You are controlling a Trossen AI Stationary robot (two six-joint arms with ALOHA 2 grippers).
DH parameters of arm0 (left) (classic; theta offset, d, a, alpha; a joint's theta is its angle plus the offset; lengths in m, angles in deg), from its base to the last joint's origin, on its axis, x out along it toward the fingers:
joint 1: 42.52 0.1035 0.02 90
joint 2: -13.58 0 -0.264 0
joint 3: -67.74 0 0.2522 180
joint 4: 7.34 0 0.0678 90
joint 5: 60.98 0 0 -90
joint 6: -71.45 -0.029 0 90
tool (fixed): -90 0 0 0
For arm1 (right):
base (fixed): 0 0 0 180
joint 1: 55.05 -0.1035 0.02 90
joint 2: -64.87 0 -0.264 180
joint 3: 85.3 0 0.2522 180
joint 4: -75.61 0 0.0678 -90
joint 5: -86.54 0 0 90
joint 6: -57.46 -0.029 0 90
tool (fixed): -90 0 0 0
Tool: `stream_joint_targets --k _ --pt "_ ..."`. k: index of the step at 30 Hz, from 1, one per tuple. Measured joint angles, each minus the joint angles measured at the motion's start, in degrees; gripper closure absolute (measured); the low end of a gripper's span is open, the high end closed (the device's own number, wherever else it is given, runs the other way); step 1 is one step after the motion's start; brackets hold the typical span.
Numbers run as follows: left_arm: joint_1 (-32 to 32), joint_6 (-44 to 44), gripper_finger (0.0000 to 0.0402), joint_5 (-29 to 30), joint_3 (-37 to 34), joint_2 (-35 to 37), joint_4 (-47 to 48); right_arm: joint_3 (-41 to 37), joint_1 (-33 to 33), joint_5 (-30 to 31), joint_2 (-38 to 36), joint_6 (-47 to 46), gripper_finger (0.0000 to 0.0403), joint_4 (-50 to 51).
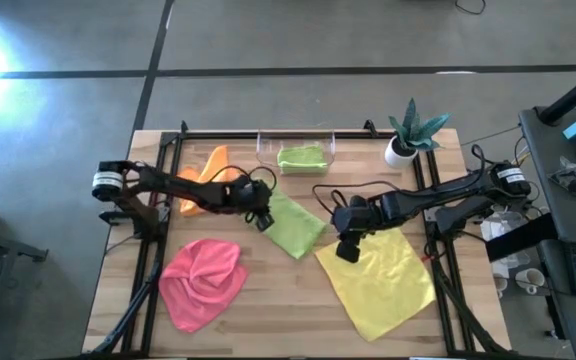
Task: Fold microfiber towels
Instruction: Fold the green microfiber towel on the table
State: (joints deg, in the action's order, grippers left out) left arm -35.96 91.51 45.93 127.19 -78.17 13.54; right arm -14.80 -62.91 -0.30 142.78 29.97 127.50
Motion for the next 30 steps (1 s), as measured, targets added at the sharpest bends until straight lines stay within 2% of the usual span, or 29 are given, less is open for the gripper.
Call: stream_joint_targets --k 2,6,16,24,30 --pt "-0.95 2.79 0.0236 -2.85 1.68 1.05 -2.10 -0.10 0.00 -0.05 0.02 -1.90 0.0312 1.25" --pt "-4.79 5.13 0.0236 -4.39 3.13 1.42 -10.29 -0.20 0.00 -0.03 0.04 -2.82 0.0312 2.04" --pt "-13.54 9.61 0.0236 0.24 3.83 -6.41 -25.74 -0.22 0.00 -0.03 0.13 -2.49 0.0312 1.27" --pt "-16.70 9.62 0.0236 0.48 8.41 -14.53 -25.40 -0.25 0.00 -0.03 0.14 -2.38 0.0312 0.13" --pt "-17.18 9.57 0.0236 -0.29 12.58 -17.99 -15.76 -0.27 0.00 0.29 0.15 -2.29 0.0312 -0.46"
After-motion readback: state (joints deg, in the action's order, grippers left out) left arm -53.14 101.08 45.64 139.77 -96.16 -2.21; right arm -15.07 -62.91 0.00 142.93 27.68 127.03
